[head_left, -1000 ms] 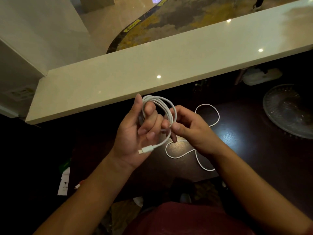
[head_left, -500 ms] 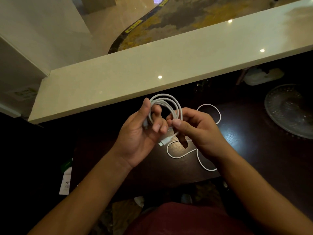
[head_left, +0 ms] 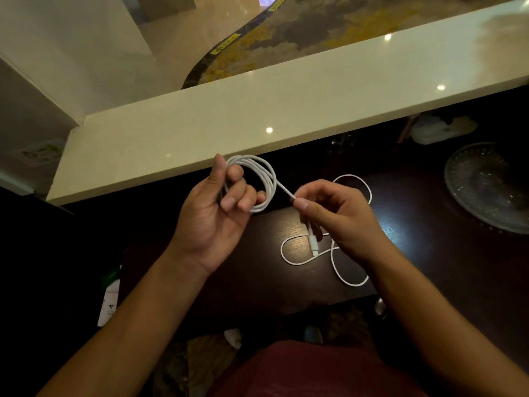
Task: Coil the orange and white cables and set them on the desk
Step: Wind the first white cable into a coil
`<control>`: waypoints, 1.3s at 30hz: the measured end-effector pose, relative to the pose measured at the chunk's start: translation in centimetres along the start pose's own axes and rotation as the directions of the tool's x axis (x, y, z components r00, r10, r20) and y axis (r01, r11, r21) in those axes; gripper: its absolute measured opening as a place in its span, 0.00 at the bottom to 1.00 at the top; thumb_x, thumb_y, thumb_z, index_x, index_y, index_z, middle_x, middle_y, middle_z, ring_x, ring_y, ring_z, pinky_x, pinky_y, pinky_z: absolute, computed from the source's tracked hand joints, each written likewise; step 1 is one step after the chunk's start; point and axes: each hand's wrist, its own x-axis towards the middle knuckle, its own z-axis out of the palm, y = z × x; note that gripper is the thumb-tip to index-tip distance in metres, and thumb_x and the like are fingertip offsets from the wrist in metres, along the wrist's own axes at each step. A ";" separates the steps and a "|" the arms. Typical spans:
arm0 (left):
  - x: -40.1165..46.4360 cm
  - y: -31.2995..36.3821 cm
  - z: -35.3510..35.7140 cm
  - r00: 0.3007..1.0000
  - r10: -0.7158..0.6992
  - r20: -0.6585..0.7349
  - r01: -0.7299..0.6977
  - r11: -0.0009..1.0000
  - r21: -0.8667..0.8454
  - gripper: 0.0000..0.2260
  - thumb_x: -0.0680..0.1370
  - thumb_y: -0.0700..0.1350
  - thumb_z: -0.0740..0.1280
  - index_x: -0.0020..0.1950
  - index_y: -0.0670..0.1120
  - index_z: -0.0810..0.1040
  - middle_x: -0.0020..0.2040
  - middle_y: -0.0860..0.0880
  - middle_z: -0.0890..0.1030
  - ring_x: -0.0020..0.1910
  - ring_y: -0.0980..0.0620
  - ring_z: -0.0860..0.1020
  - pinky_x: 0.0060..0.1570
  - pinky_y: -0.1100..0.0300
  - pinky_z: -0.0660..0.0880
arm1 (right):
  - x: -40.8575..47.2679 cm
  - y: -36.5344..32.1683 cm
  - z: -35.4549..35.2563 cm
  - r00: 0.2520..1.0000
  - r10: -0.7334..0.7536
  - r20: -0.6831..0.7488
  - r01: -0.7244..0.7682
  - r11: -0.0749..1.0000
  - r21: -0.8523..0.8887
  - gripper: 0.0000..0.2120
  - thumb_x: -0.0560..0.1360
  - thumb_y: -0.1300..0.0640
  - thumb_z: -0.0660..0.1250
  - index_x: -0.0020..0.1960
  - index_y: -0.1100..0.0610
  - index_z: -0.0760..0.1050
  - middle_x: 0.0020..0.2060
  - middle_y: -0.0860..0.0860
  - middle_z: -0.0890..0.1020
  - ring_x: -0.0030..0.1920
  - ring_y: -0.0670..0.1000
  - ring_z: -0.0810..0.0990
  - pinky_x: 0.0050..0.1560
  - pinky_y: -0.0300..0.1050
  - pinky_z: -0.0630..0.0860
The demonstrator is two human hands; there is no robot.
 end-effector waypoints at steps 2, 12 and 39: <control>0.1 0.0 -0.2 0.998 0.033 -0.050 -0.032 0.999 0.034 0.17 0.84 0.52 0.54 0.43 0.46 0.74 0.24 0.54 0.69 0.28 0.56 0.73 0.45 0.60 0.78 | -0.3 -0.1 0.2 1.000 -0.003 -0.005 0.003 0.998 0.066 0.07 0.76 0.63 0.72 0.54 0.60 0.79 0.35 0.54 0.80 0.30 0.53 0.76 0.27 0.43 0.73; 0.0 -0.6 -0.5 0.973 0.147 -0.179 -0.113 0.976 0.183 0.16 0.84 0.52 0.57 0.44 0.45 0.75 0.26 0.51 0.69 0.32 0.53 0.75 0.45 0.59 0.78 | -1.4 -1.8 2.0 0.959 -0.174 0.222 0.229 0.941 -0.249 0.13 0.75 0.66 0.74 0.58 0.56 0.83 0.46 0.43 0.84 0.46 0.47 0.81 0.51 0.40 0.75; -3.5 -2.1 0.9 0.939 0.330 0.096 -0.298 0.644 0.704 0.15 0.85 0.46 0.55 0.44 0.42 0.74 0.26 0.54 0.69 0.28 0.53 0.67 0.33 0.58 0.70 | -1.2 -3.0 3.3 0.985 -0.169 0.029 0.161 0.848 -0.505 0.12 0.73 0.53 0.78 0.37 0.54 0.78 0.24 0.47 0.77 0.24 0.44 0.74 0.29 0.33 0.66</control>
